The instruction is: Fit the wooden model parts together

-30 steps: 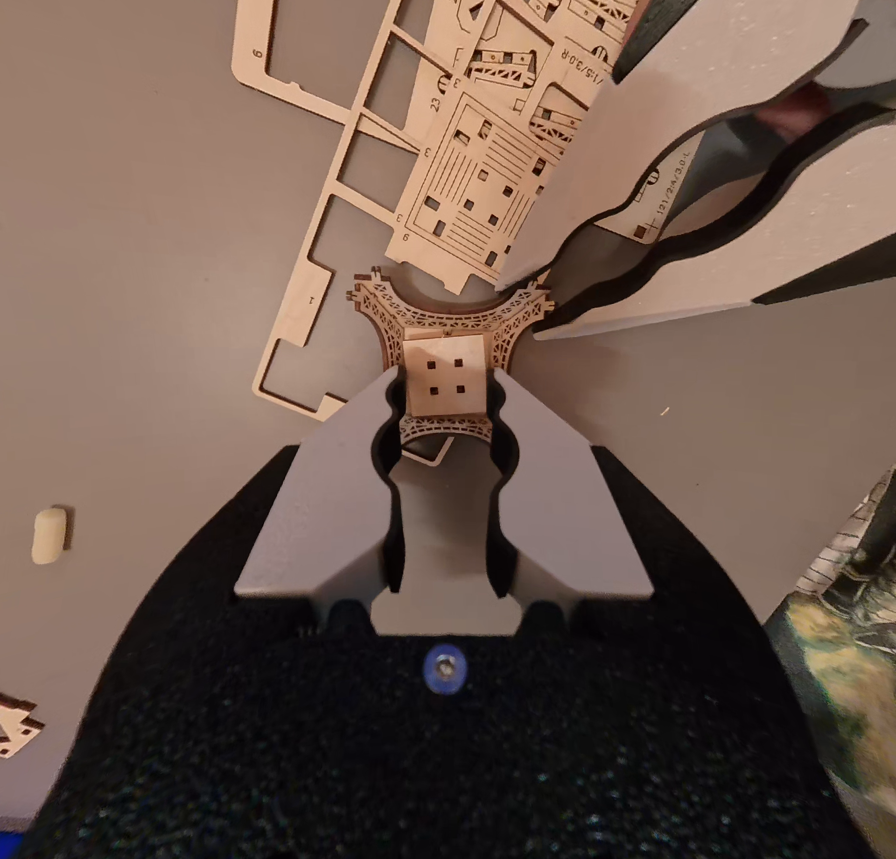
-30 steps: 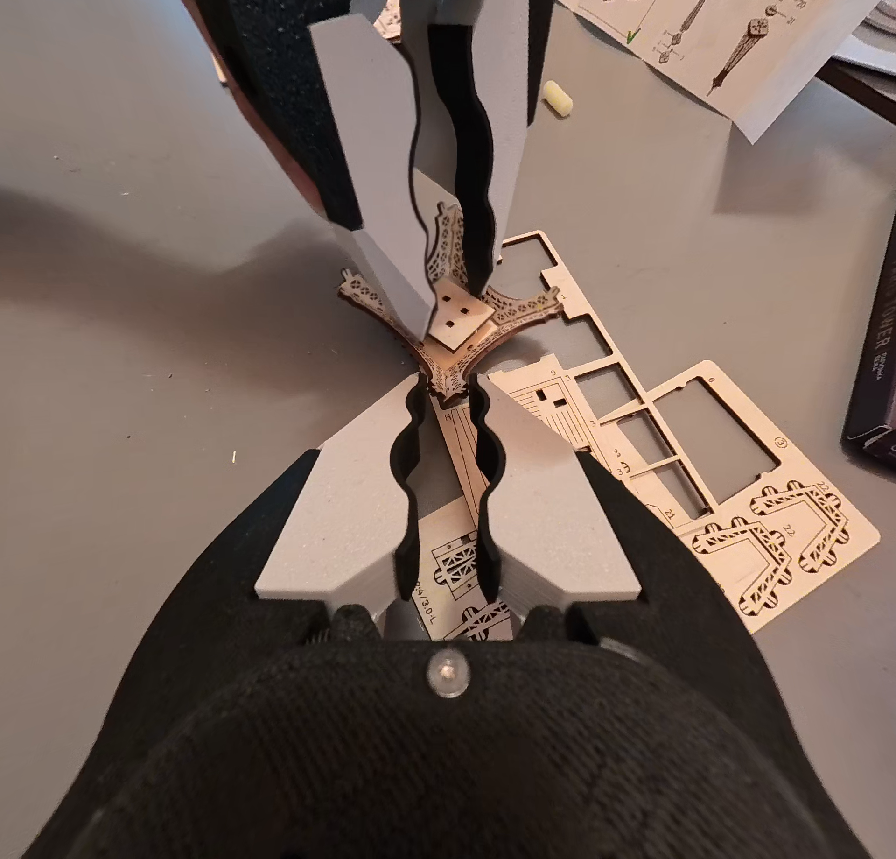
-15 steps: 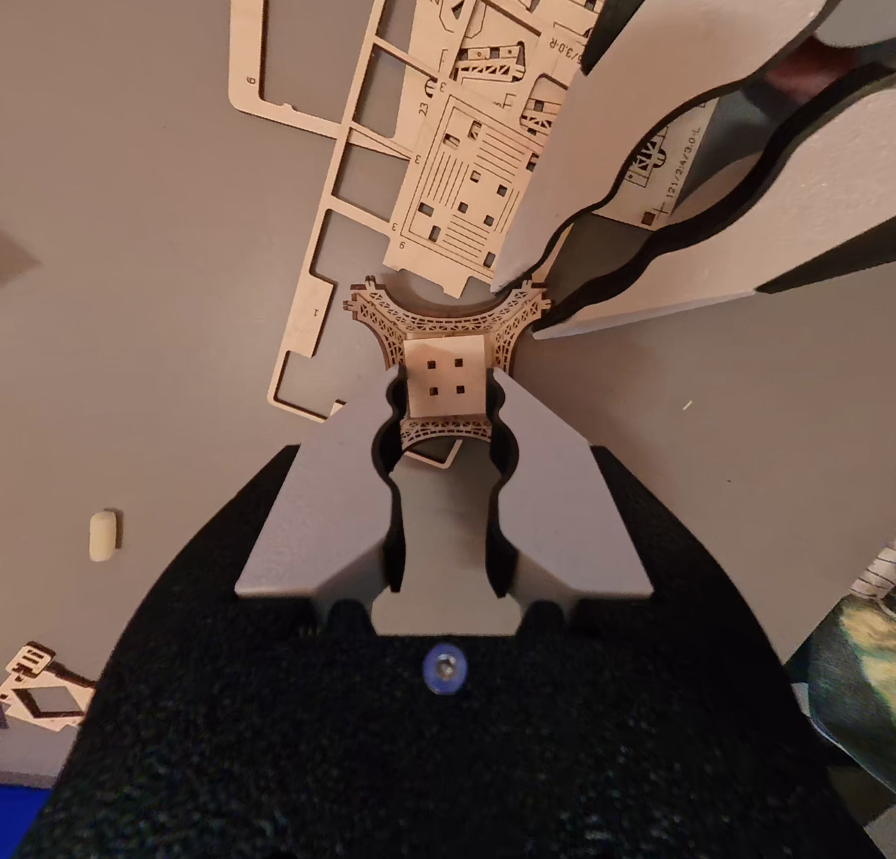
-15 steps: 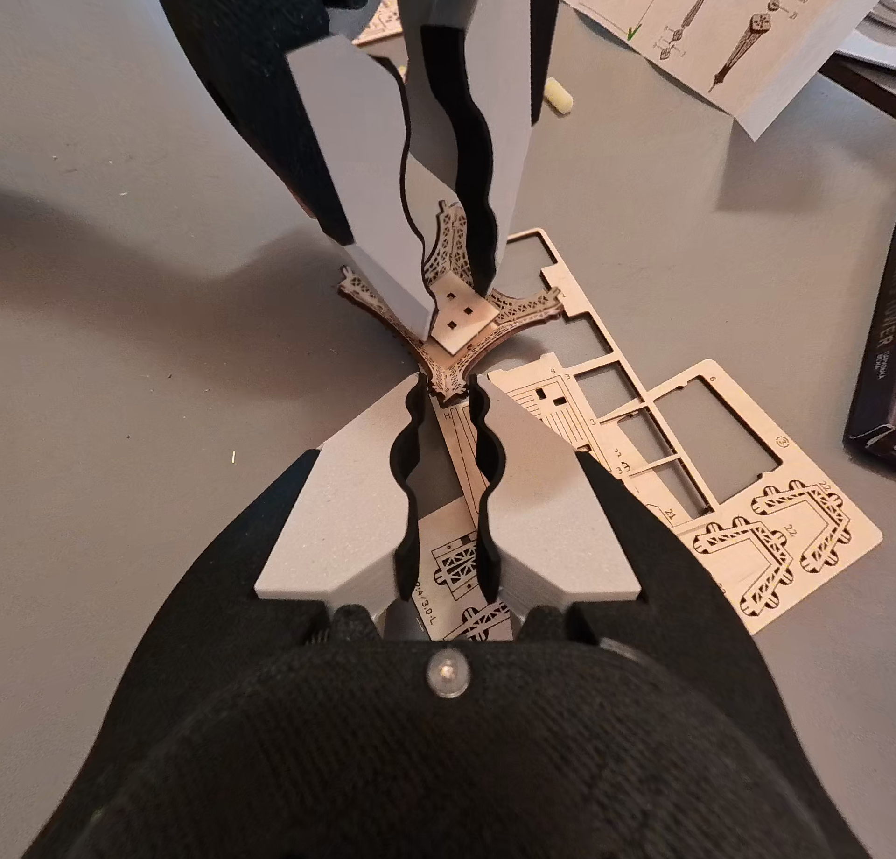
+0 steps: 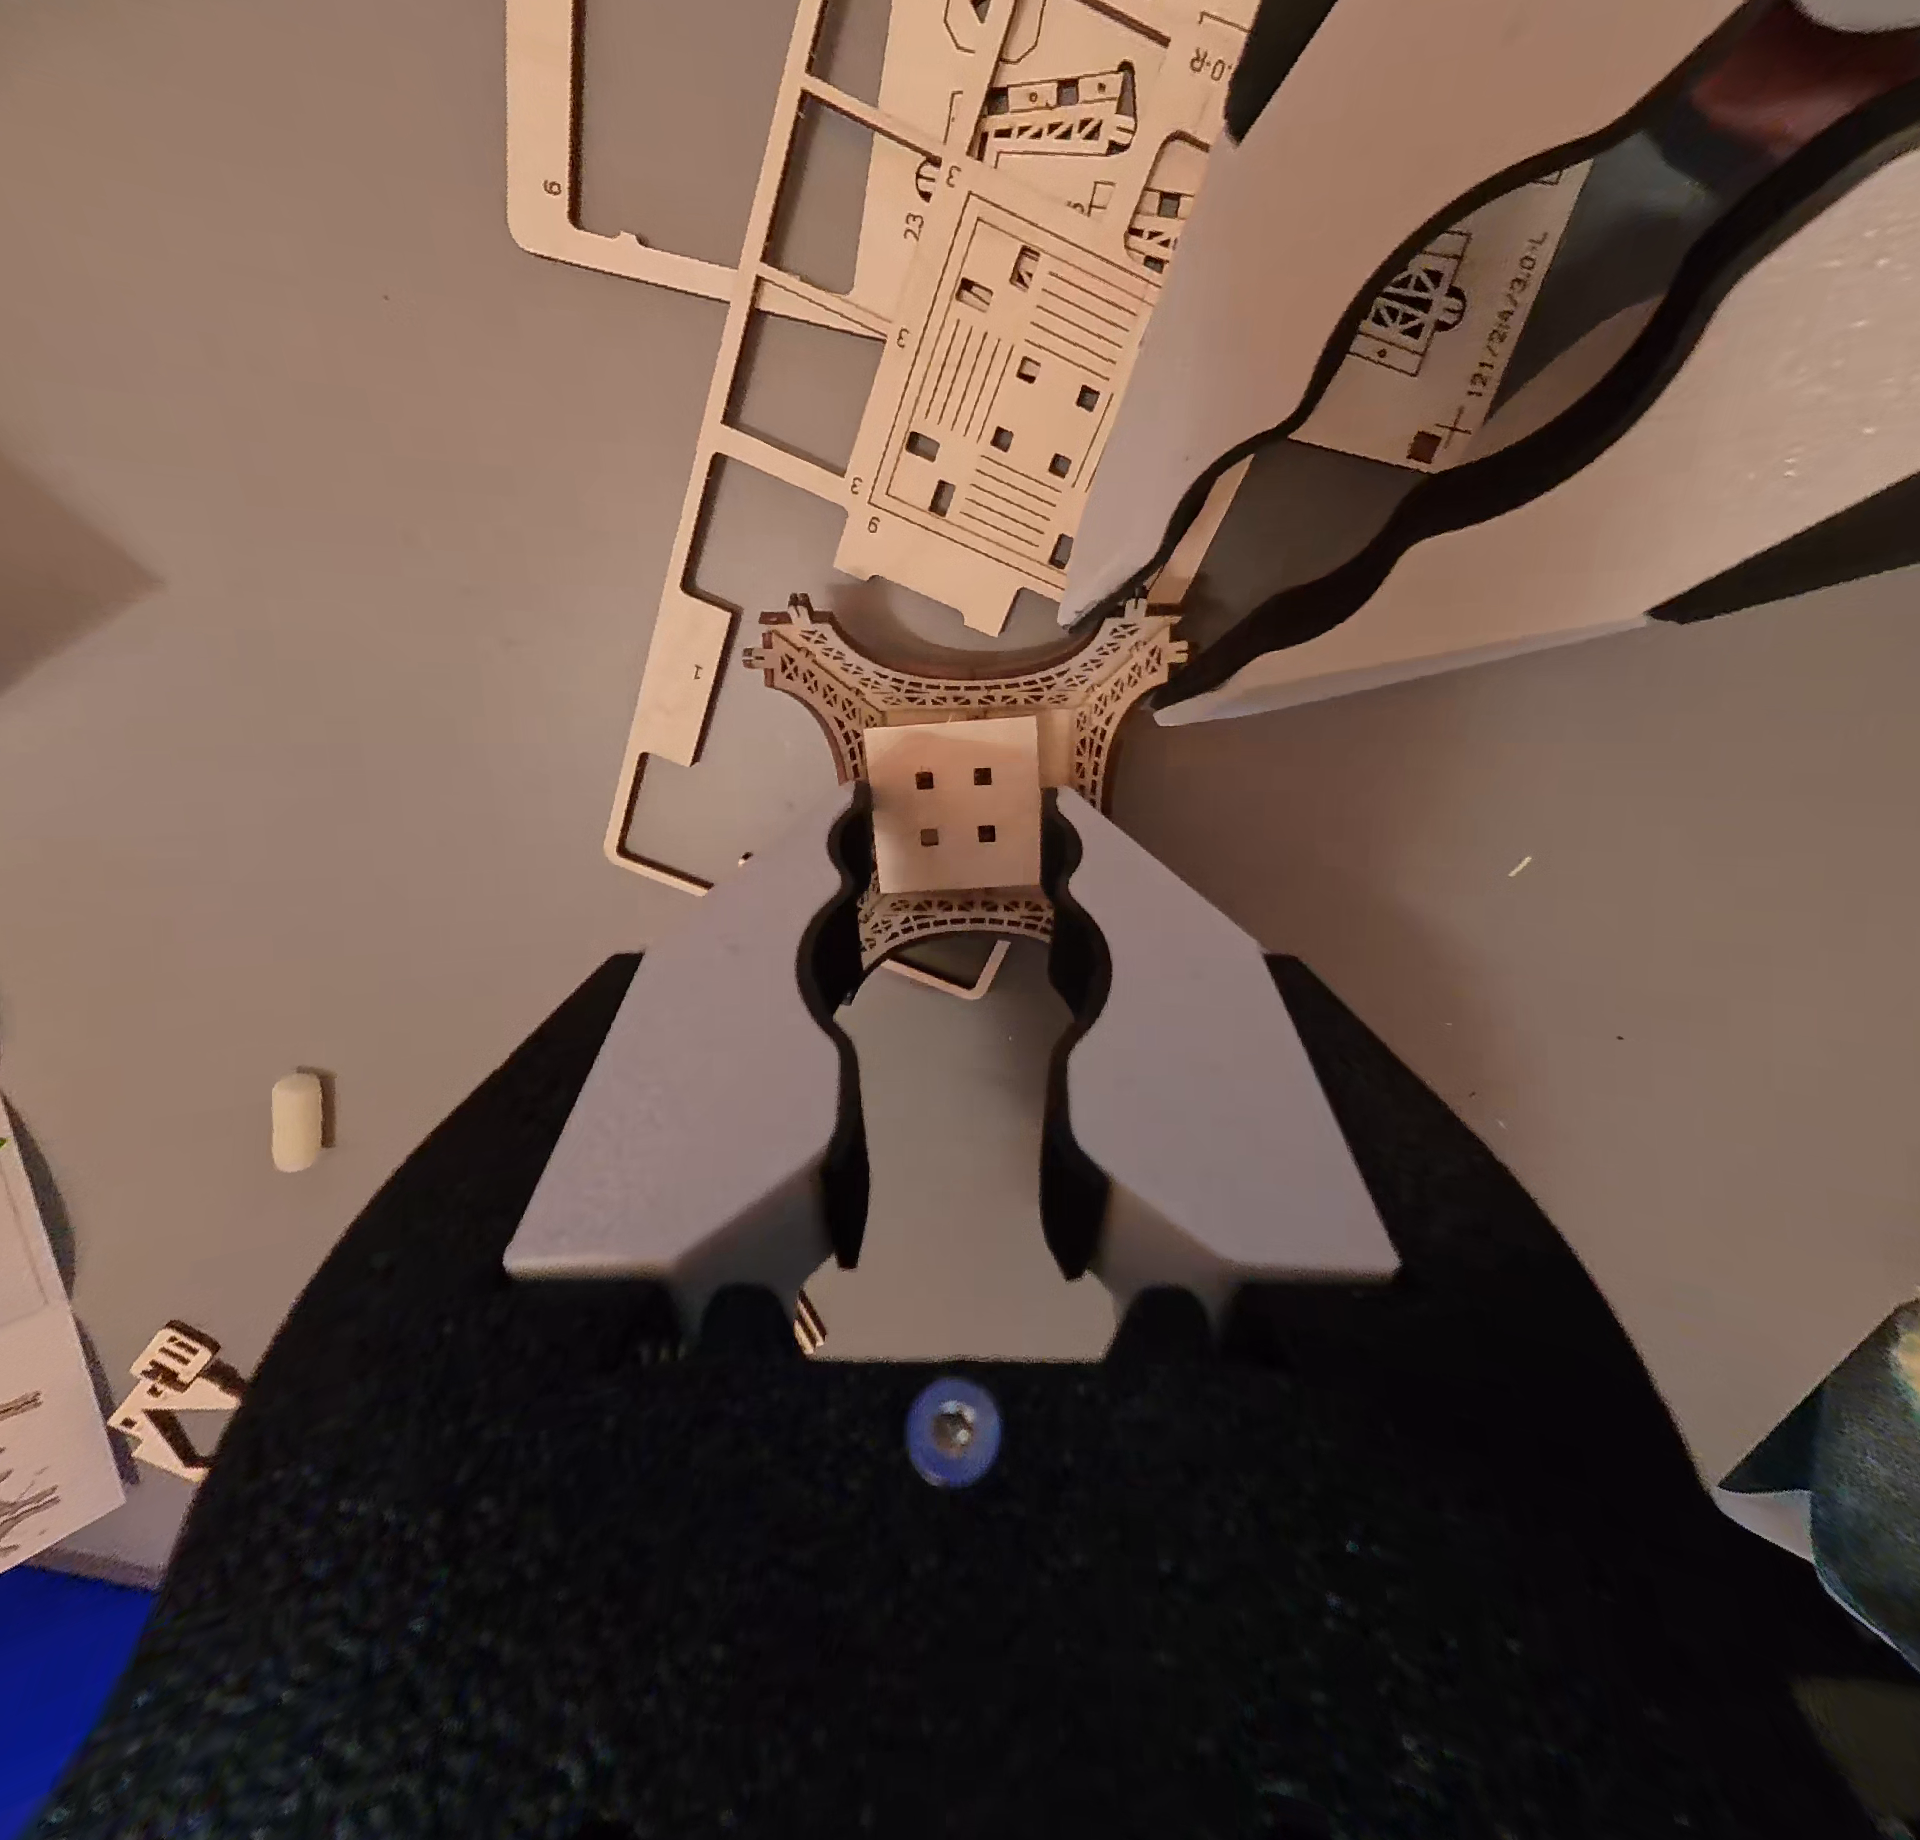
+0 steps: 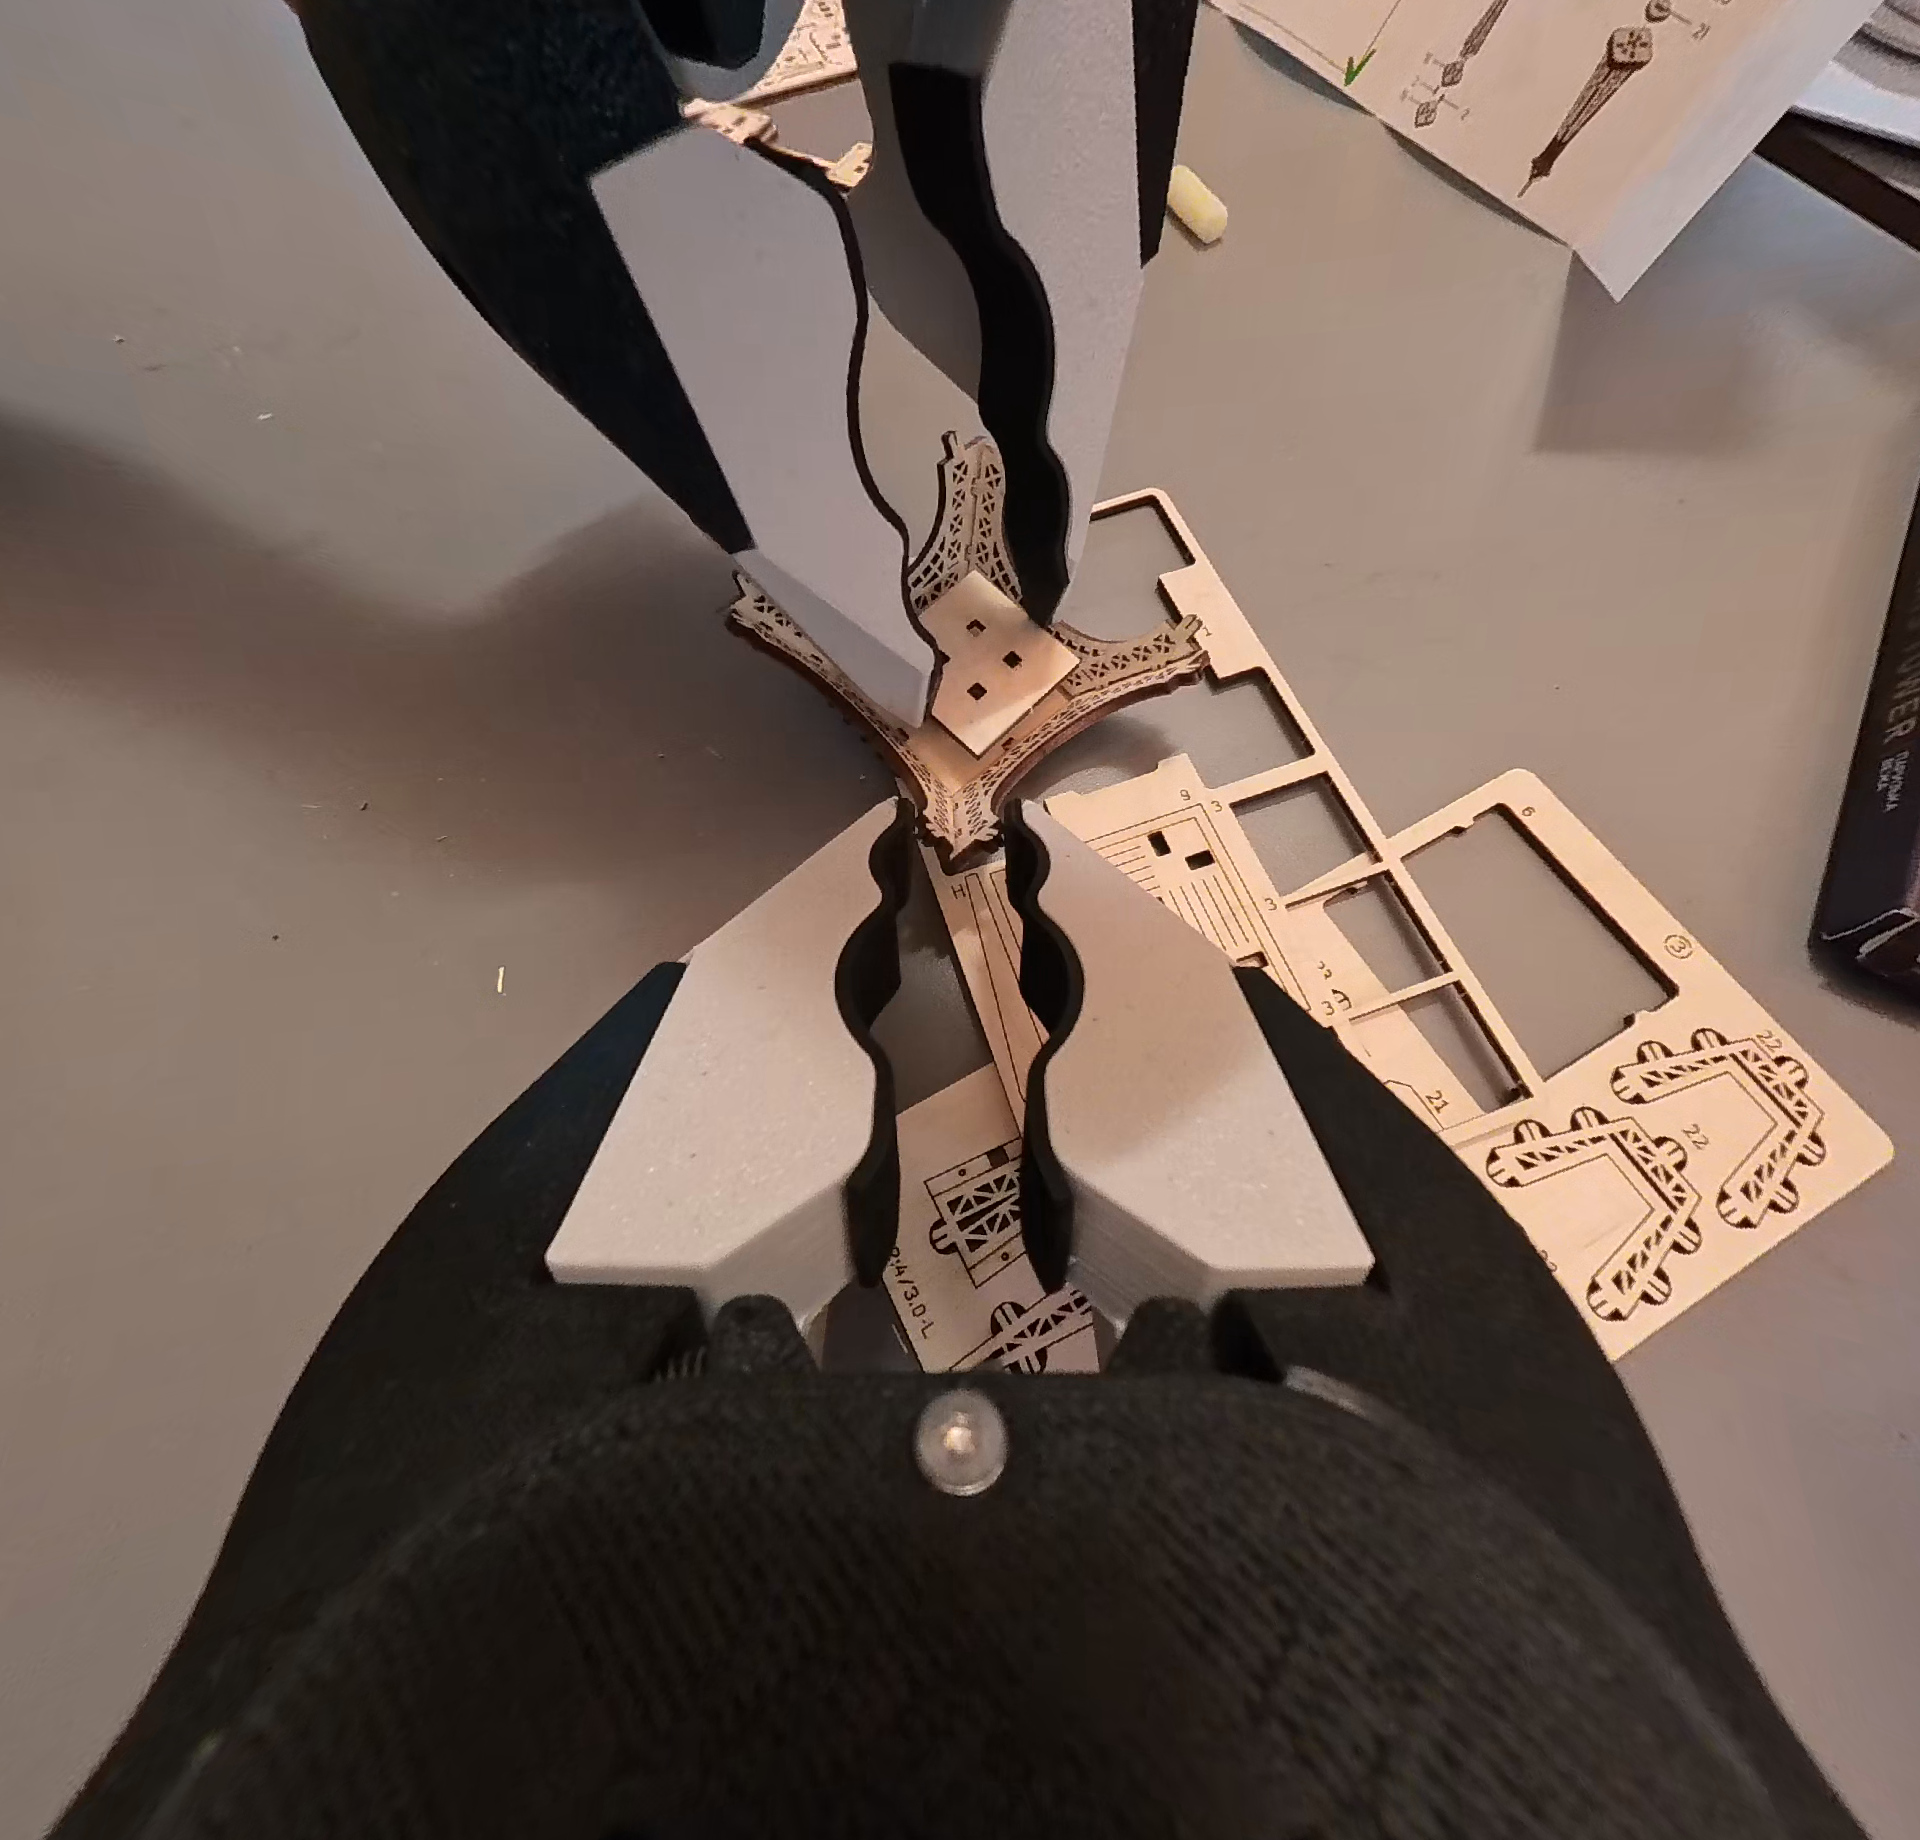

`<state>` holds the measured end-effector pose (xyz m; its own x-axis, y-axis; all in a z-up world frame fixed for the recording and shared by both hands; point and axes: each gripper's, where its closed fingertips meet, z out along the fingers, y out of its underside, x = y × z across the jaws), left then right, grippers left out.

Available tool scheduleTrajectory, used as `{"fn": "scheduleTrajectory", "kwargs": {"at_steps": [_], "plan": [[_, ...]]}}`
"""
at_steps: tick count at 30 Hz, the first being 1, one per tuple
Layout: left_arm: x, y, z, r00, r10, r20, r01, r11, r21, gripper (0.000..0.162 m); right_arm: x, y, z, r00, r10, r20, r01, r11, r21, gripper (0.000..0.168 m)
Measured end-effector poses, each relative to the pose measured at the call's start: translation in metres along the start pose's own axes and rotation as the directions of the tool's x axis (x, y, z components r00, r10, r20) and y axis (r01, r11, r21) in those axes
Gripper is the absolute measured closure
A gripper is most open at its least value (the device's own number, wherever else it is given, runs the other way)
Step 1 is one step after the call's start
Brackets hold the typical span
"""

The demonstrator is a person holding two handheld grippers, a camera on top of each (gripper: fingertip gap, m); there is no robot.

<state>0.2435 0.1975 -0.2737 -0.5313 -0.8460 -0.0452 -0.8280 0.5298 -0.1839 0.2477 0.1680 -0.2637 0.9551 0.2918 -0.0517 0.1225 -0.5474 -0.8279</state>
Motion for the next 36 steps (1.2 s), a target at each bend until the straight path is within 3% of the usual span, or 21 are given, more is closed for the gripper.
{"fn": "scheduleTrajectory", "kwargs": {"at_steps": [19,25,36], "plan": [[0.001,-0.0005,0.0006,0.999,0.037,-0.029,-0.037,0.999,0.012,0.132,0.0006,0.0,0.0002,1.0,0.009,0.004,-0.009,1.0,0.0,0.154],[0.0031,0.0022,0.0008,0.999,0.018,-0.052,-0.019,1.0,-0.014,0.131,0.0008,0.0001,0.0,1.0,0.011,0.003,-0.011,1.0,-0.001,0.154],[-0.0025,0.0023,-0.0082,0.996,-0.064,-0.056,0.068,0.996,0.059,0.128,0.0009,0.0009,0.0005,1.0,0.01,0.002,-0.01,1.0,-0.006,0.154]]}}
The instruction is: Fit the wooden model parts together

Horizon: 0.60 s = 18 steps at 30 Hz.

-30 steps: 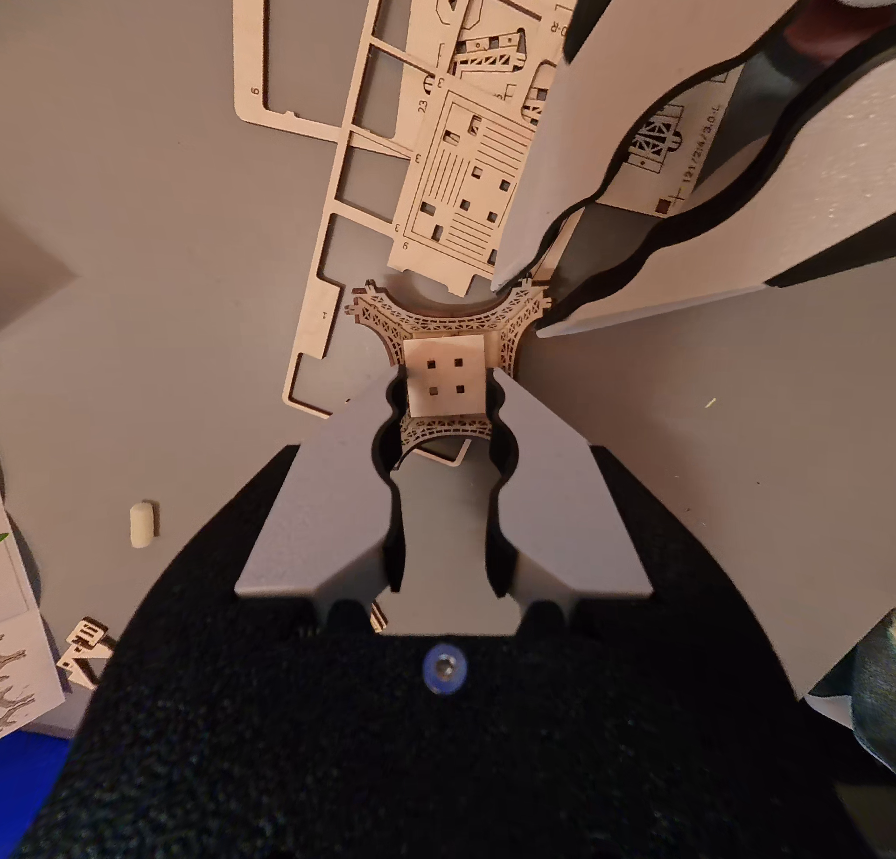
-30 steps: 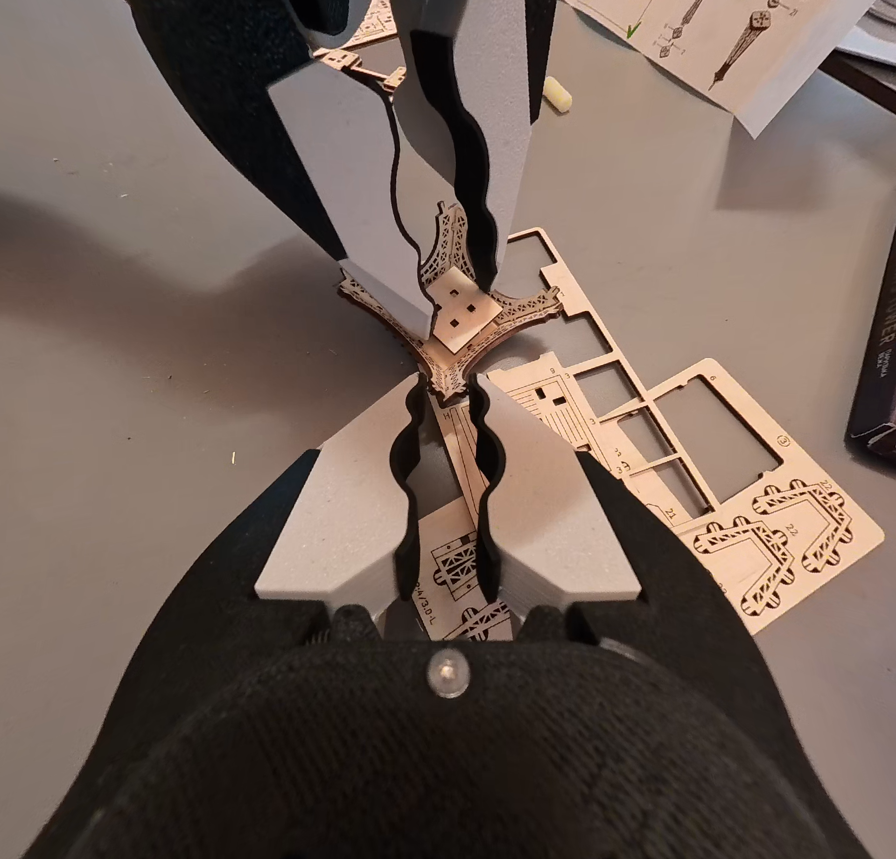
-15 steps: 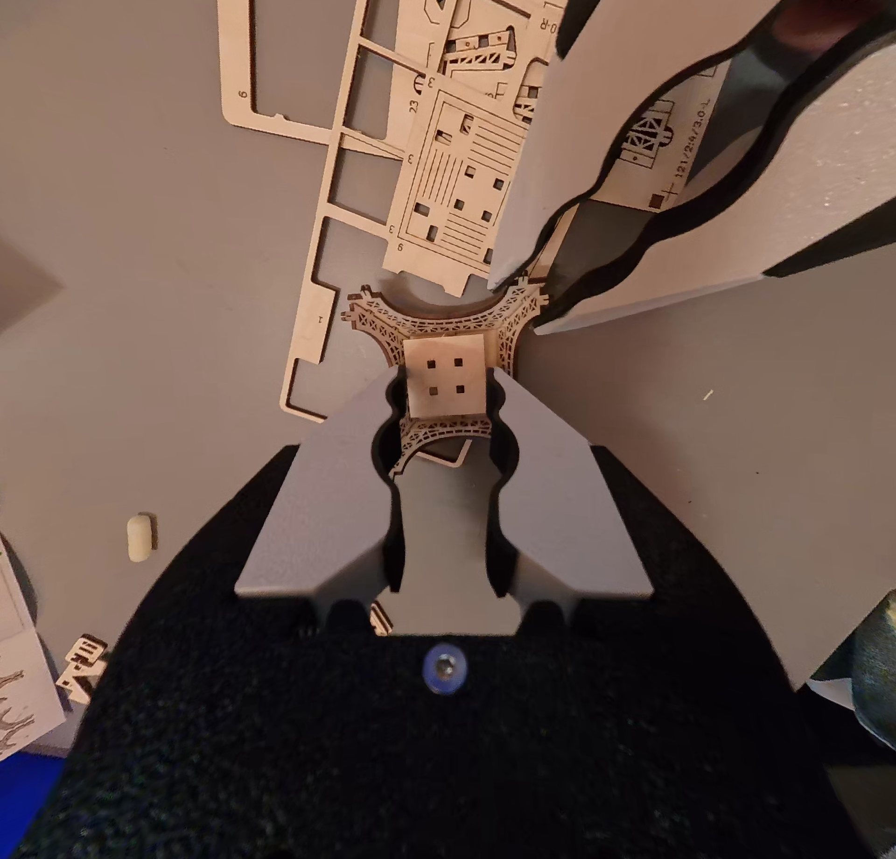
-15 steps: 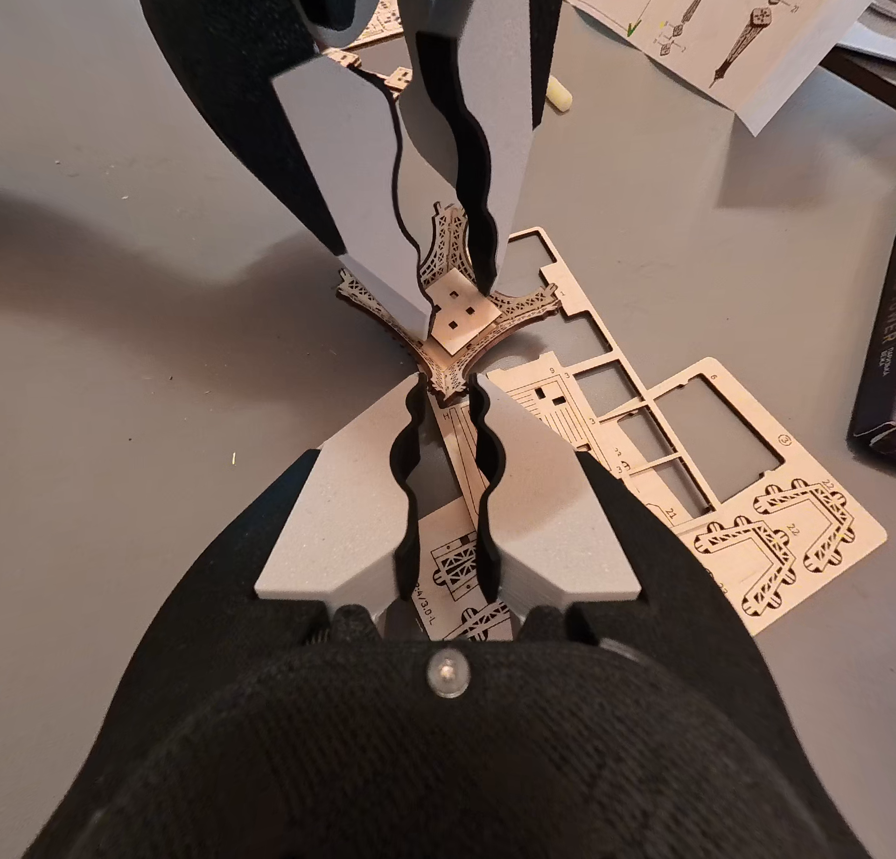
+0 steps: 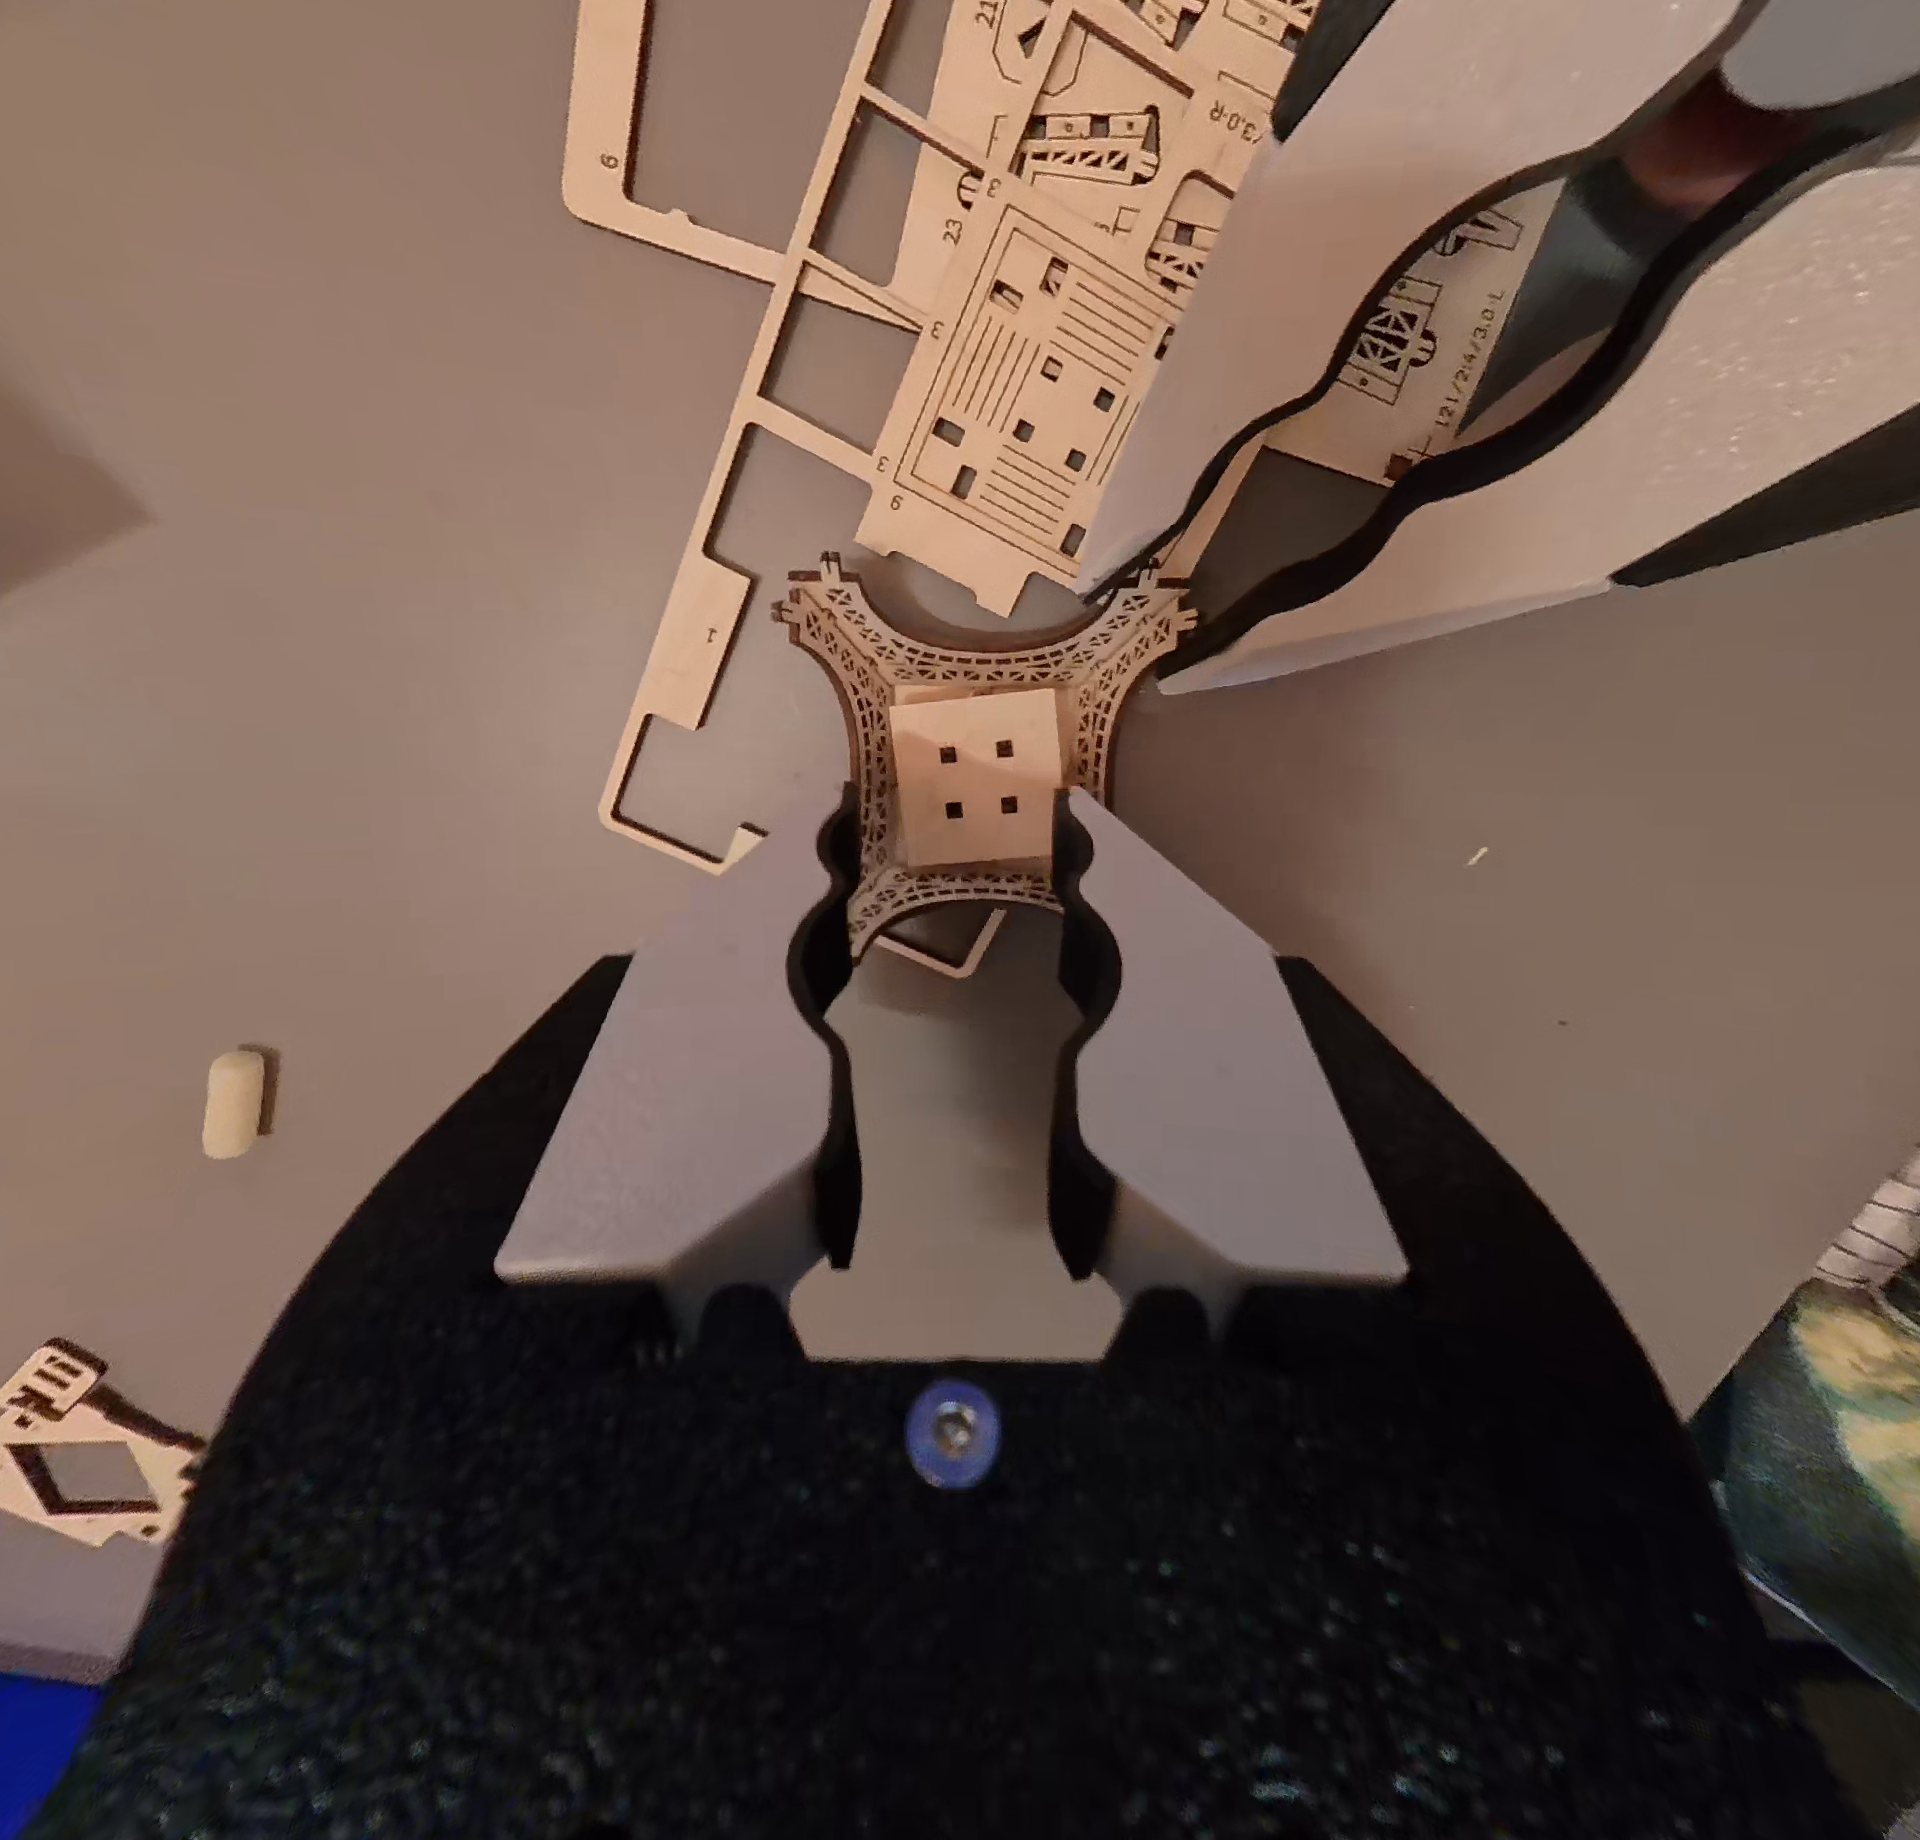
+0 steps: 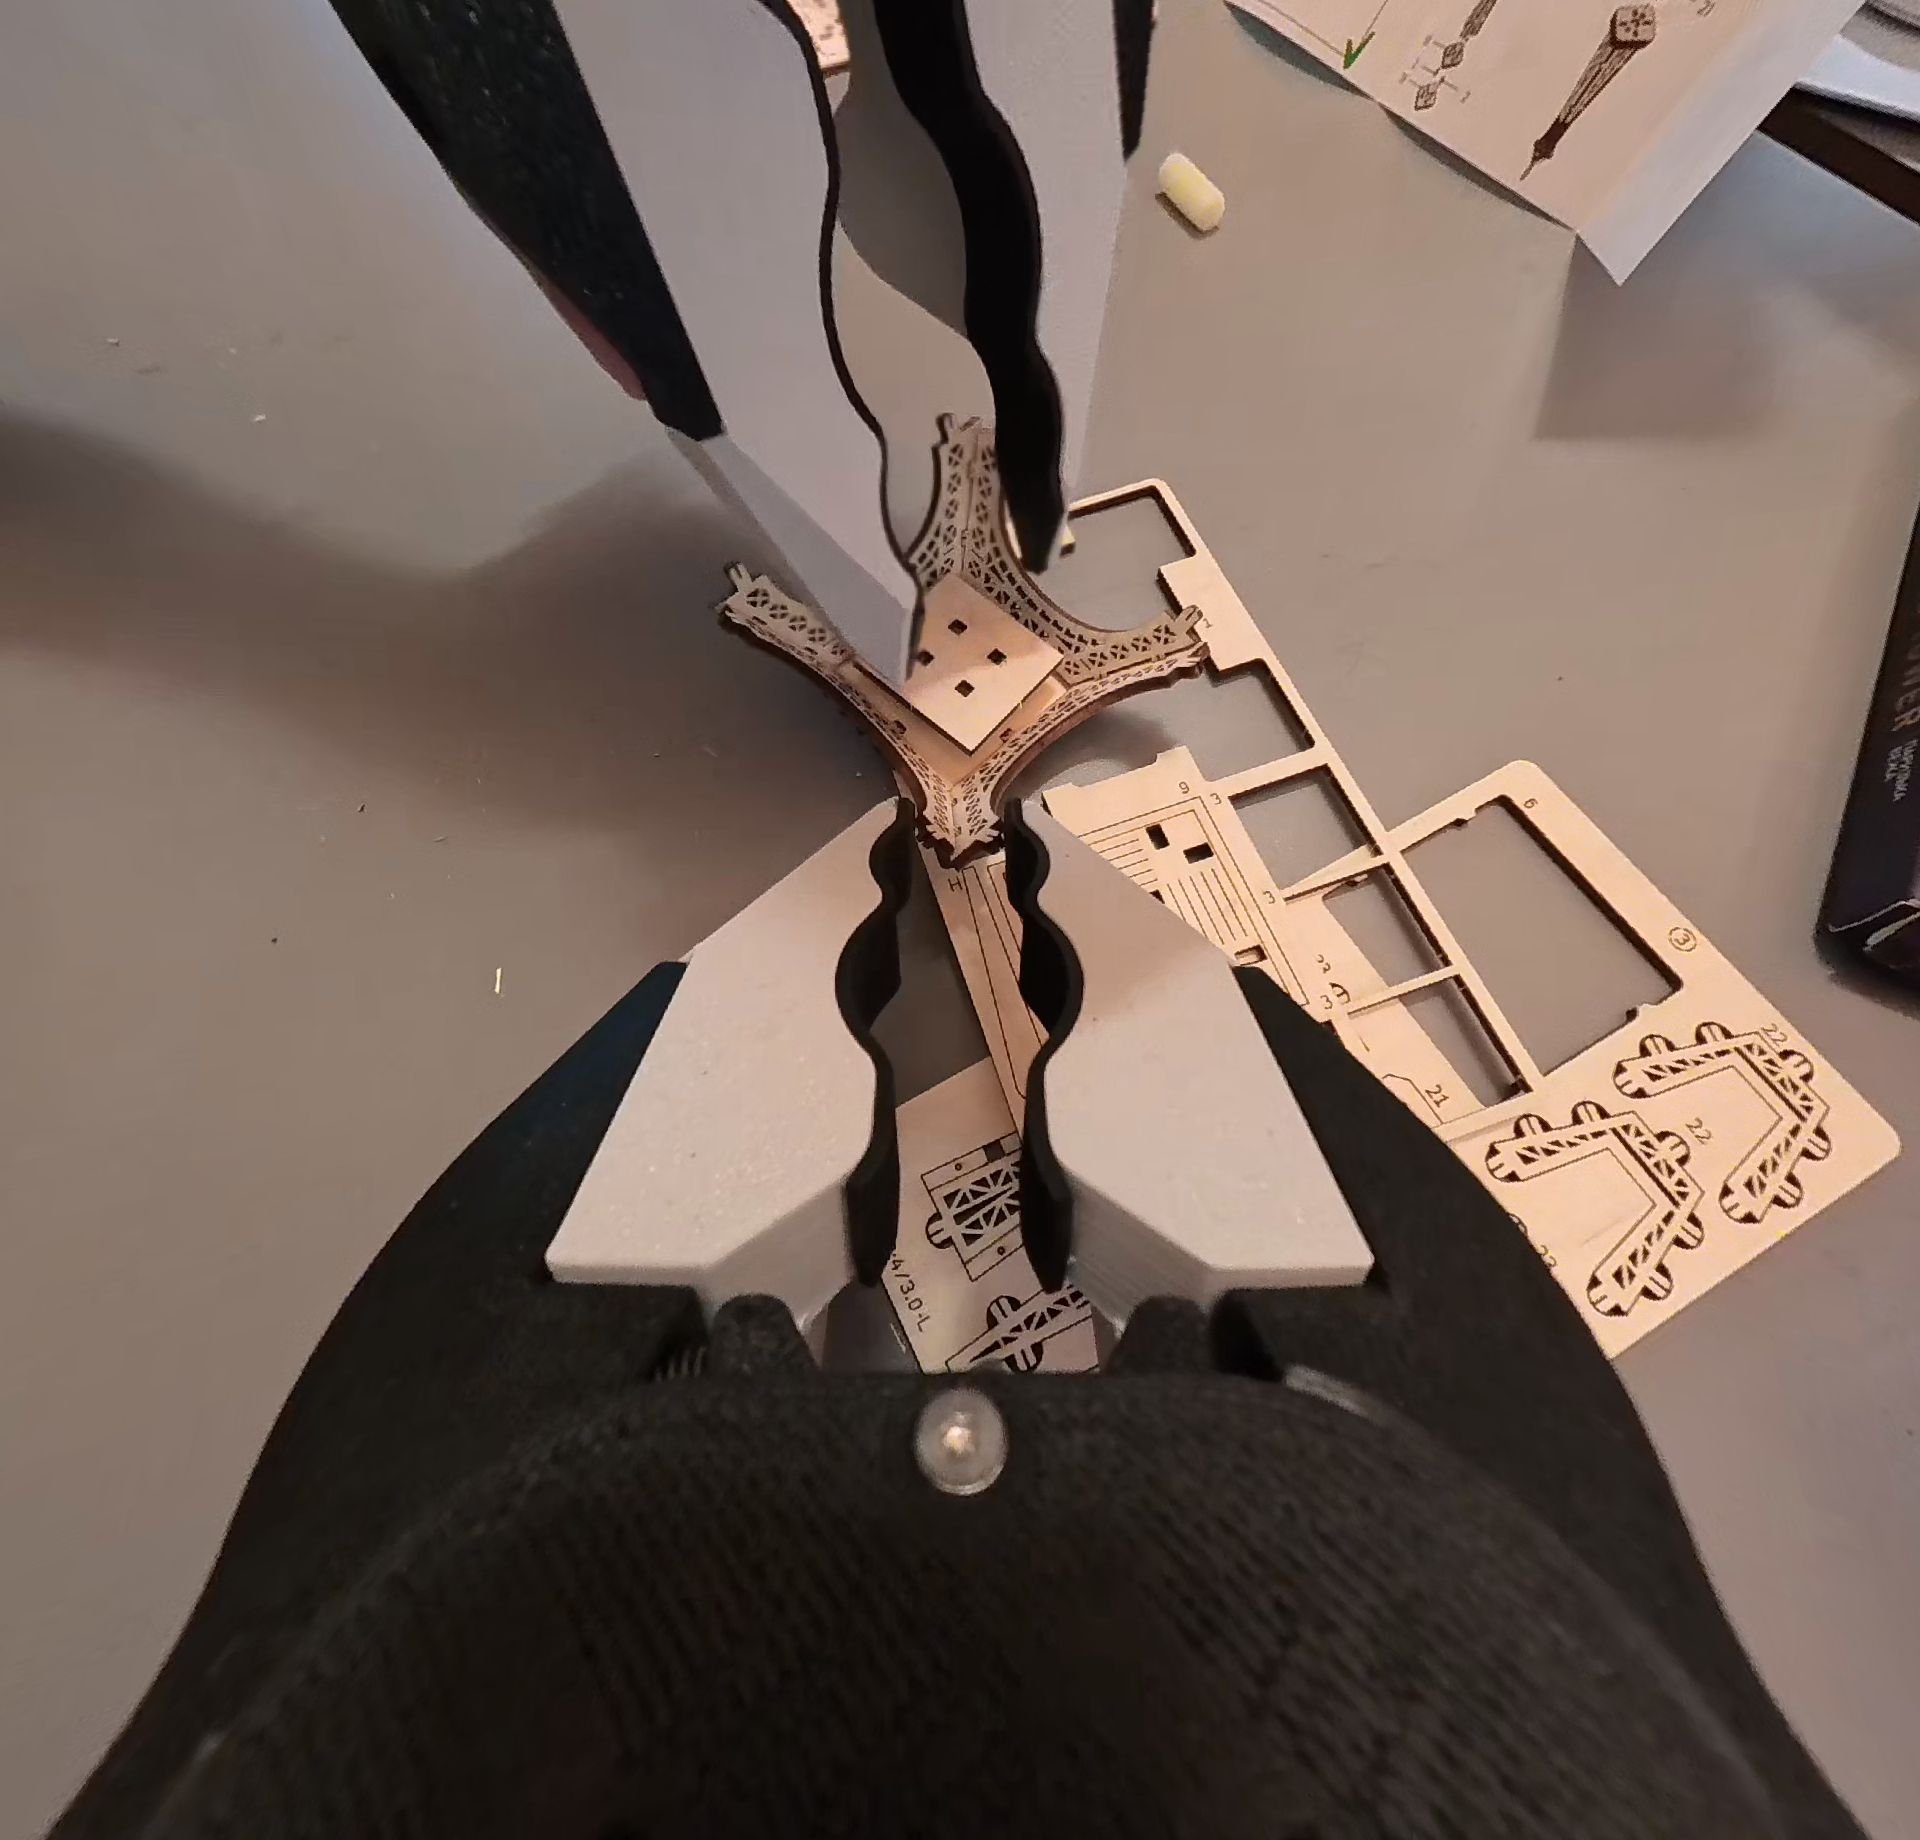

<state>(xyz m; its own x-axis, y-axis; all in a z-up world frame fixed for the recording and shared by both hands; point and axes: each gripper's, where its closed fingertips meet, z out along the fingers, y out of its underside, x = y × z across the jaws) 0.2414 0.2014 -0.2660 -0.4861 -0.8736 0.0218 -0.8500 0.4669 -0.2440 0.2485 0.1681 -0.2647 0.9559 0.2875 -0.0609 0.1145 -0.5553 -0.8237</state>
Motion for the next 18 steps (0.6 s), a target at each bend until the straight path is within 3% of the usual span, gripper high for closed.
{"fn": "scheduleTrajectory", "kwargs": {"at_steps": [10,18], "plan": [[0.005,0.0005,0.0053,1.0,-0.007,-0.025,0.006,1.0,-0.018,0.132,-0.0003,0.0001,0.0001,1.0,-0.002,-0.001,0.002,1.0,-0.001,0.154],[0.0015,-0.0006,0.0042,0.997,0.079,-0.01,-0.079,0.997,-0.025,0.133,-0.0001,0.0007,0.0006,1.0,-0.001,-0.001,0.001,1.0,-0.007,0.154]]}}
